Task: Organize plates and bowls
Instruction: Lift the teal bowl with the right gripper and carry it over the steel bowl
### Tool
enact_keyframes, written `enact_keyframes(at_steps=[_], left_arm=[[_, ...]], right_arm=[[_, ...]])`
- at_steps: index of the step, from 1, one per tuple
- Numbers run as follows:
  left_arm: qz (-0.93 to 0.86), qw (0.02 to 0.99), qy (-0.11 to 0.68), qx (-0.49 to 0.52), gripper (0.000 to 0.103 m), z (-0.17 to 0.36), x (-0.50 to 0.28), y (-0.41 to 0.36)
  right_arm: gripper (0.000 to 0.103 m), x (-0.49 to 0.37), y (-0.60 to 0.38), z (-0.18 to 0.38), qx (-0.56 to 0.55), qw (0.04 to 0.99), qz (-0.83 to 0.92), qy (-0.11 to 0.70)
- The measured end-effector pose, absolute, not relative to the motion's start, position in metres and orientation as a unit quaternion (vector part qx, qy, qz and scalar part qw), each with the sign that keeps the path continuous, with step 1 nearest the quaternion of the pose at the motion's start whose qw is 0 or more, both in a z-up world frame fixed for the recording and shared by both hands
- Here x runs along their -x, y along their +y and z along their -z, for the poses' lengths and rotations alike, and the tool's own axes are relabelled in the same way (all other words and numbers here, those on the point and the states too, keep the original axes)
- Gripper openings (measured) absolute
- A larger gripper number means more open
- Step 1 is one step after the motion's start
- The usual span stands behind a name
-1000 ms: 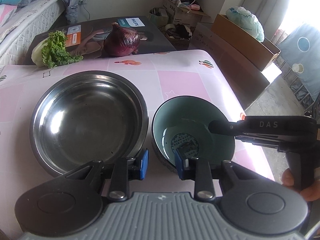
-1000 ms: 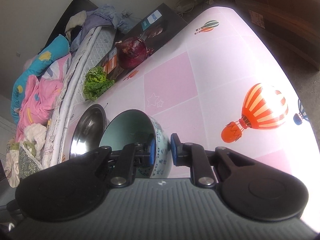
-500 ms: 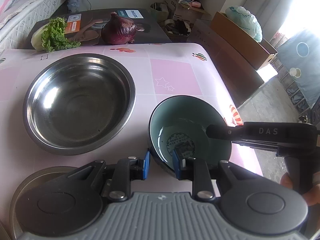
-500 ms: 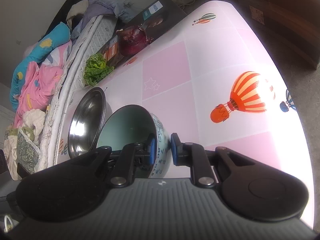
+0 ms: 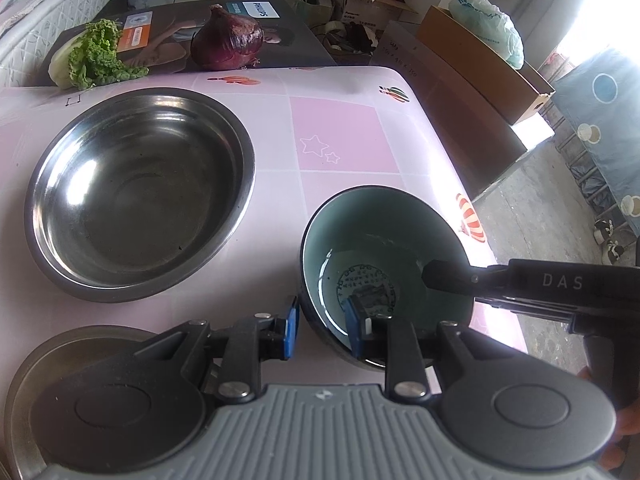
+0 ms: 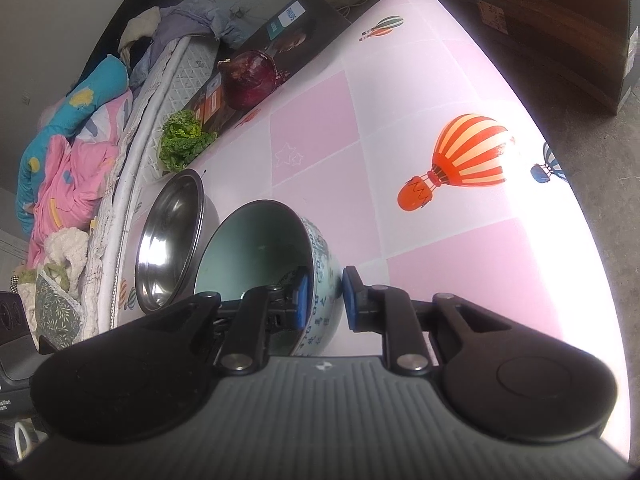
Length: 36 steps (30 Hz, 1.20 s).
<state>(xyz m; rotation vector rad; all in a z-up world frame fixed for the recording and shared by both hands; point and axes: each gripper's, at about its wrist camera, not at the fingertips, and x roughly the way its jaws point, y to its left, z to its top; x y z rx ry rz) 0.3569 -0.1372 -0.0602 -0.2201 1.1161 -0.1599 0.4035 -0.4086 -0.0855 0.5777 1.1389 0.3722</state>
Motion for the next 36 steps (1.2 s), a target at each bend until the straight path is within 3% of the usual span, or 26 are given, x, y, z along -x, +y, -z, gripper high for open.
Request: enact_keyframes(at_steps=[36], left_arm=[[0.087, 0.836, 0.535, 0.08, 0.026, 0.065, -0.366, -0.146]], right_arm=[[0.02, -0.394, -0.403, 0.096, -0.292, 0.791, -0.143, 0.519]])
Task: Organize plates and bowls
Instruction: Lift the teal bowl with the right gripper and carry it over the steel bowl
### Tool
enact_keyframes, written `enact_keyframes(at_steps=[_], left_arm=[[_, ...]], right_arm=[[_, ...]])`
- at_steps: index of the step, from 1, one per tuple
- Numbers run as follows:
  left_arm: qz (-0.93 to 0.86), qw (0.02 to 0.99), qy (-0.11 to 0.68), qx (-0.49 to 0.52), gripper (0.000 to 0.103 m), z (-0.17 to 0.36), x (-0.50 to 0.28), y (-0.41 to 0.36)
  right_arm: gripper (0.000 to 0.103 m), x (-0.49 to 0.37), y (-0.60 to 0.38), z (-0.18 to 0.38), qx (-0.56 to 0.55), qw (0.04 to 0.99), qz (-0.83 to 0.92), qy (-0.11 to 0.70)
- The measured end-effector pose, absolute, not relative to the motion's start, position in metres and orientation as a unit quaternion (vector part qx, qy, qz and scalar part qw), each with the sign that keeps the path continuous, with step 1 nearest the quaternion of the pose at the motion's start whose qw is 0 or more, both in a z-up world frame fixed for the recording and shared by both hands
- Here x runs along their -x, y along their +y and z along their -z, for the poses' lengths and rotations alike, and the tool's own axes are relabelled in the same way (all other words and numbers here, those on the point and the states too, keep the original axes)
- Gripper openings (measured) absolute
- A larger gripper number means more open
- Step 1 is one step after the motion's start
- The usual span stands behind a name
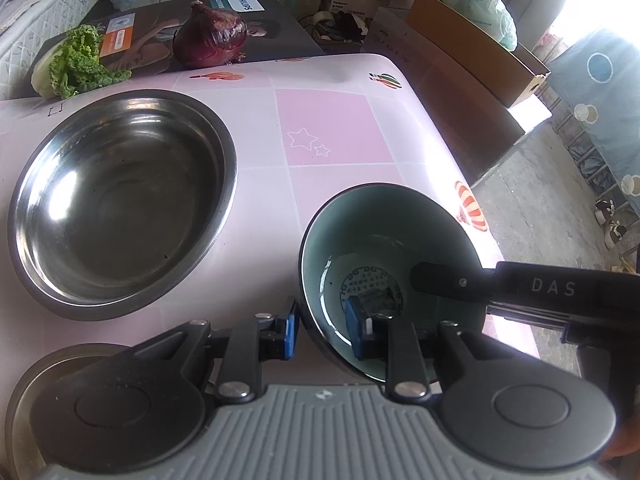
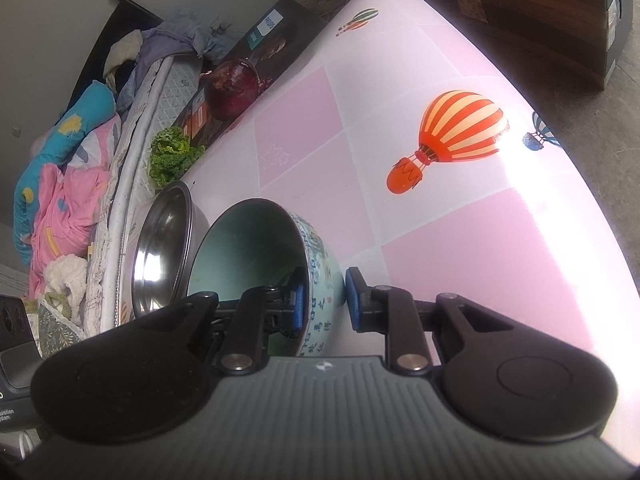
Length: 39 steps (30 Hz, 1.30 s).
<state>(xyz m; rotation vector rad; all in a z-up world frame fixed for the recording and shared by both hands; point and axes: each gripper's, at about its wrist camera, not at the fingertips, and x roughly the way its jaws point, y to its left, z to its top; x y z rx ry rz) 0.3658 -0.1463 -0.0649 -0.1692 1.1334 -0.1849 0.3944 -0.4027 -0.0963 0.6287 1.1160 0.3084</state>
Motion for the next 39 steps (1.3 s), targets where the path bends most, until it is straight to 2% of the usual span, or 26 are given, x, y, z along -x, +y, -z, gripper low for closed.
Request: enact_keyframes(at_steps=[39], left_arm=[[0.088, 0.858, 0.499, 0.082, 0.026, 0.019, -0.341, -0.135]], right_arm=[[0.02, -0.382, -0.401, 0.047, -0.299, 0.801, -0.155, 0.495]])
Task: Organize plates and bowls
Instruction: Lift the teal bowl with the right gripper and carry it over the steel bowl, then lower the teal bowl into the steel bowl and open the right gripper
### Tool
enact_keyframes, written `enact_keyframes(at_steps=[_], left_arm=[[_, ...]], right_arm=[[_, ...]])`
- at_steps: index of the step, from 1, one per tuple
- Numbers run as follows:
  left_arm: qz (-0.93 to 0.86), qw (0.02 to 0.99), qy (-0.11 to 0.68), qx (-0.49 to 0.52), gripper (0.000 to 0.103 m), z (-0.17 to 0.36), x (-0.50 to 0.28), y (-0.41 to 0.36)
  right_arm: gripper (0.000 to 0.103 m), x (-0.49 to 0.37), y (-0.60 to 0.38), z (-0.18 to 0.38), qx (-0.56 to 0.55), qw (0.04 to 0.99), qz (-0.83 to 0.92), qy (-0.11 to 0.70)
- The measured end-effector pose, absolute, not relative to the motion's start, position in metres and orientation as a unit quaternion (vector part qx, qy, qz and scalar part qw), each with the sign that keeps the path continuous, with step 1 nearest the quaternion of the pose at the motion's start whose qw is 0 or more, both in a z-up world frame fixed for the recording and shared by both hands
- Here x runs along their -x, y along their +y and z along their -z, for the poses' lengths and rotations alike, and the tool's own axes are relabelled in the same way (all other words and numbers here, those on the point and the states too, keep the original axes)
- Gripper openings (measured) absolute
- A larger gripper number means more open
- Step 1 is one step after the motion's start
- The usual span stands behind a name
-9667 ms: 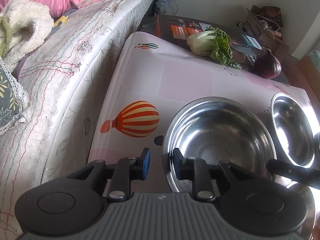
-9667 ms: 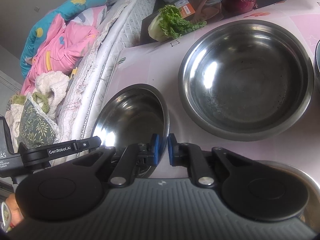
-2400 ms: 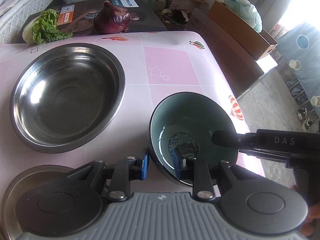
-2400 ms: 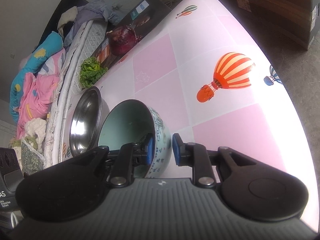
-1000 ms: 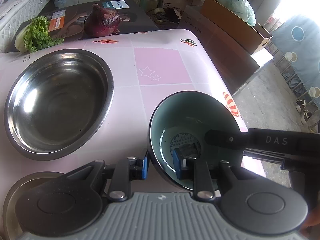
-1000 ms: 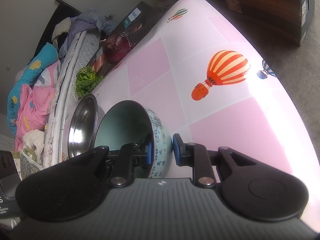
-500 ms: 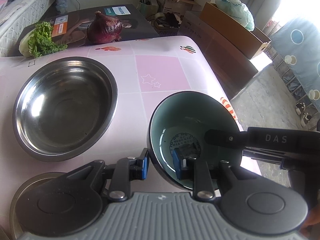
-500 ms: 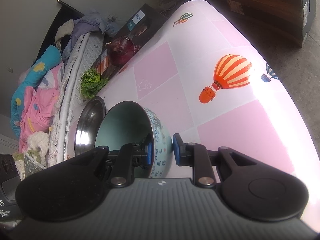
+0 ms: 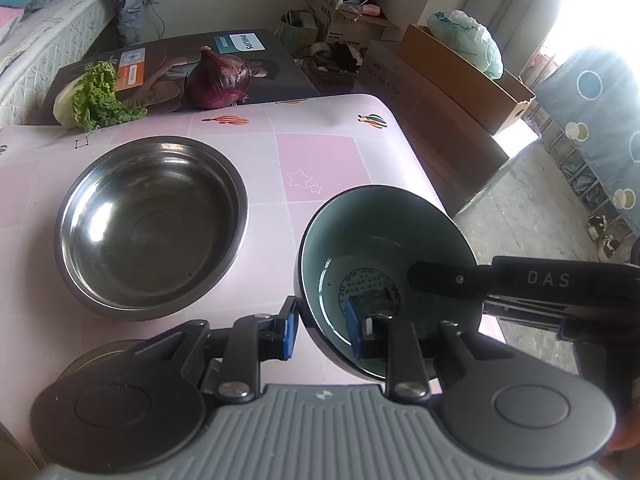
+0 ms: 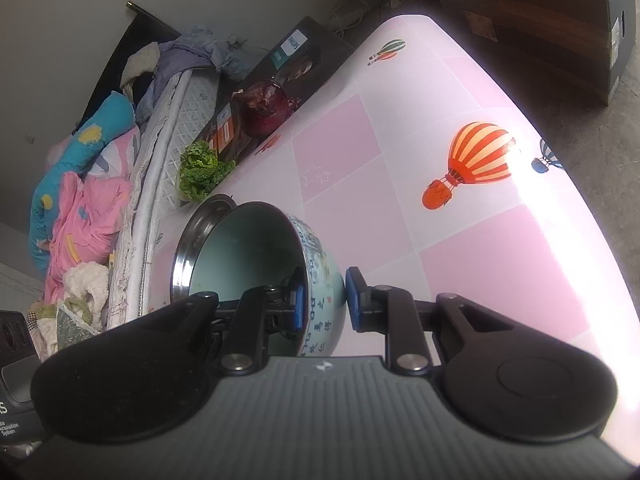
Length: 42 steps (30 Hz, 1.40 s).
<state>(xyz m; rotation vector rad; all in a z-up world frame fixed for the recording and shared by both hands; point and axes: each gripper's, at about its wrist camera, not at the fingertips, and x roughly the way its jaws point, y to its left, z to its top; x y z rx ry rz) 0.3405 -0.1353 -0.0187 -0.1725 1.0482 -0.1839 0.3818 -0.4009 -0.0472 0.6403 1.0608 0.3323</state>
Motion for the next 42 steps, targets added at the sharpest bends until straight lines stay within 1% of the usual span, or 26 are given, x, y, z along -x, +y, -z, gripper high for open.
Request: enact_keyframes(at_steps=[15, 28, 36, 42], left_arm=[[0.071, 0.869, 0.481, 0.092, 0.026, -0.008, -0.323, -0.103], [0.043, 0.877, 0.466, 0.111, 0.026, -0.02, -0.318, -0.046], [0.022, 0.874, 0.468, 0.127, 0.026, -0.013, -0.338, -0.003], [0.012, 0.866, 0.48, 0.138, 0.026, 0.008, -0.363, 0.02]], right_arm=[[0.02, -0.375, -0.366, 0.021, -0.289, 0.806, -0.176, 0.486], [0.02, -0.388, -0.304, 0.006, -0.275, 0.801, -0.208, 0.489], [0.02, -0.421, -0.258, 0.019, -0.271, 0.79, -0.222, 0.503], [0.019, -0.451, -0.231, 0.042, -0.259, 0.784, -0.221, 0.52]])
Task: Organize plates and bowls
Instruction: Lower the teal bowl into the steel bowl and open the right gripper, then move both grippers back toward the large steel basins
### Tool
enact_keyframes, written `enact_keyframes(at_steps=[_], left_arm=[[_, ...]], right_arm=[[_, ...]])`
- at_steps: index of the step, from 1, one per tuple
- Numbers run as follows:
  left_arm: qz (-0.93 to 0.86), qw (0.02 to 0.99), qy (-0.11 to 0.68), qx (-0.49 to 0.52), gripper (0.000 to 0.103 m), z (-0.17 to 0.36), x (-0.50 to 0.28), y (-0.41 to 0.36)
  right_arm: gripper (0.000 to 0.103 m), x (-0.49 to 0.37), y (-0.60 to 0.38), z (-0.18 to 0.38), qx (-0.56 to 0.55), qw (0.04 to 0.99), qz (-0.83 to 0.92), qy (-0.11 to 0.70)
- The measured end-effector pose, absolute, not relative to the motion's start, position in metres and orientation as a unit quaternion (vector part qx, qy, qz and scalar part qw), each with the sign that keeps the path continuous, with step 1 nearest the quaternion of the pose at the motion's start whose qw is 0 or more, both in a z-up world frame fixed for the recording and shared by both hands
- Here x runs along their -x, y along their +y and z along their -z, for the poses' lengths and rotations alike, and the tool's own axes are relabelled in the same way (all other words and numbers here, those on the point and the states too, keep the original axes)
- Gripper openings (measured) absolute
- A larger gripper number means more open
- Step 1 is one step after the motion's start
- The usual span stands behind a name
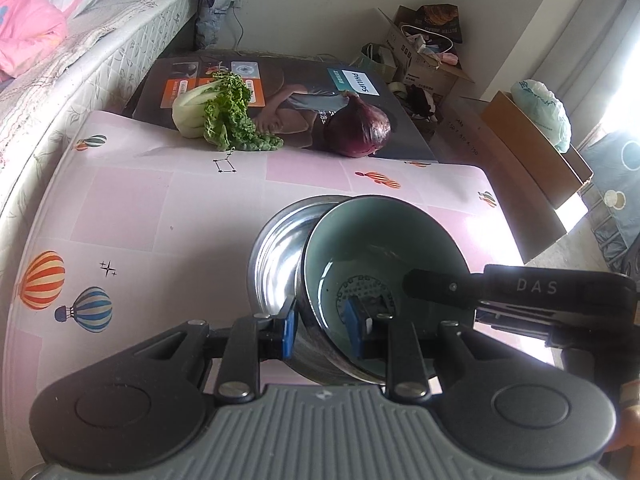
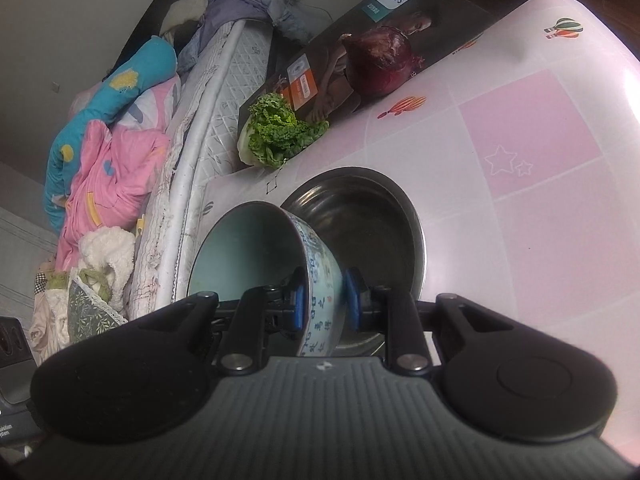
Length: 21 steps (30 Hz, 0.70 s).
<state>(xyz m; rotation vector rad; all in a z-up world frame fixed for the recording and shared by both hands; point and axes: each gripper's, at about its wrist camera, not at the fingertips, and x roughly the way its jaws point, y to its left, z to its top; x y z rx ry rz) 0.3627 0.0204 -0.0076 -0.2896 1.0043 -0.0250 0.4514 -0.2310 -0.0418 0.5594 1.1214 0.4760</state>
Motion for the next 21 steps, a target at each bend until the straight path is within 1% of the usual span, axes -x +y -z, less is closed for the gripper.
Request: enact_keyframes(at_steps=[3, 8, 13, 15, 17, 18, 19, 20, 21], left_arm=[[0.009, 0.861, 0.489, 0.14, 0.026, 0.022, -0.375, 0.026], [0.009, 0.856, 0.496, 0.142, 0.028, 0.038, -0.386, 0.033], [0.013, 0.862, 0.487, 0.142, 0.029, 0.035, -0.386, 0.032], [0.012, 0.865, 0.481, 0.139, 0.035, 0.031, -0.385, 0.03], [0.012, 0.868, 0.477, 0.141, 0.047, 0.028, -0.383, 0.029], [0.008, 0.87, 0.473, 0.141, 0.051, 0.025, -0.382, 0.028], [0.006, 0.871, 0.471, 0.14, 0.059, 0.023, -0.38, 0.028], [0.003, 0.872, 0.469, 0.139, 0.066, 0.021, -0.378, 0.028], [0.001, 0.873, 0.467, 0.14, 0.067, 0.02, -0.375, 0.029]], right_arm=[[0.02, -0.467, -0.222, 0.055, -0.25, 0.783, -0.213, 0.528], [0.024, -0.481, -0.218, 0.07, -0.237, 0.786, -0.2, 0.535], [0.025, -0.484, -0.221, 0.066, -0.241, 0.791, -0.205, 0.523], [0.026, -0.484, -0.225, 0.06, -0.247, 0.796, -0.207, 0.513], [0.026, -0.481, -0.232, 0.048, -0.261, 0.8, -0.216, 0.495], [0.027, -0.48, -0.236, 0.043, -0.267, 0.802, -0.218, 0.487], [0.028, -0.478, -0.239, 0.037, -0.274, 0.804, -0.221, 0.48], [0.029, -0.475, -0.243, 0.031, -0.281, 0.804, -0.225, 0.472], [0.029, -0.472, -0.247, 0.026, -0.288, 0.804, -0.23, 0.466]])
